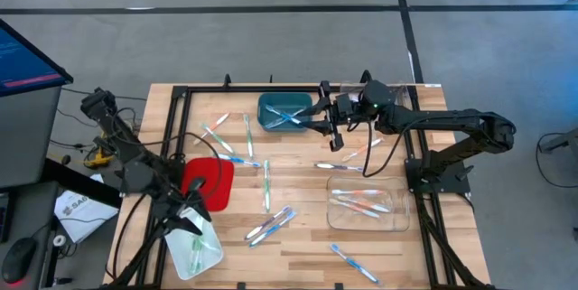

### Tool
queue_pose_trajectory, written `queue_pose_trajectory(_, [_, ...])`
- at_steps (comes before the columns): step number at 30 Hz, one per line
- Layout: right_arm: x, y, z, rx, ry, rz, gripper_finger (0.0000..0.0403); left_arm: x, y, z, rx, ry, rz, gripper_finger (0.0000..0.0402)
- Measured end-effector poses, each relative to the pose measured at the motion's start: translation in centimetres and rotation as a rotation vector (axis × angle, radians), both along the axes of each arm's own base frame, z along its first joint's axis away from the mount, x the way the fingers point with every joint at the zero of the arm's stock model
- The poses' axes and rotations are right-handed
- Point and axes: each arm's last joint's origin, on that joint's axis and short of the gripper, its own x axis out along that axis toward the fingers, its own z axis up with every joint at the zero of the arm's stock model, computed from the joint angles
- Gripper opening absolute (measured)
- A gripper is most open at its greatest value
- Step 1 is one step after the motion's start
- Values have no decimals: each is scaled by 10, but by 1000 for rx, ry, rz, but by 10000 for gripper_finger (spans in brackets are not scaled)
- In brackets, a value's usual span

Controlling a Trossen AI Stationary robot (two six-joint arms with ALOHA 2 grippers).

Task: Pick & Place Toothbrushes
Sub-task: Put the green toothbrush into the white bin

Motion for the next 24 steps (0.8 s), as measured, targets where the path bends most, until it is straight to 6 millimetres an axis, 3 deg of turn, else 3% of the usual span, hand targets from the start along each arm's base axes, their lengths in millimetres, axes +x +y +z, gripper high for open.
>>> queue_pose_trajectory(6, [0, 0, 0, 6, 2, 4, 108, 8, 8, 4, 53, -84, -19, 191])
queue_pose_trajectory(14, [-4, 2, 3, 153, 40, 62, 108, 19, 21, 5, 90, -125, -22, 191])
queue_pose_trajectory(24, [-23, 19, 16, -1, 56, 123, 108, 29, 34, 2, 96, -115, 32, 191])
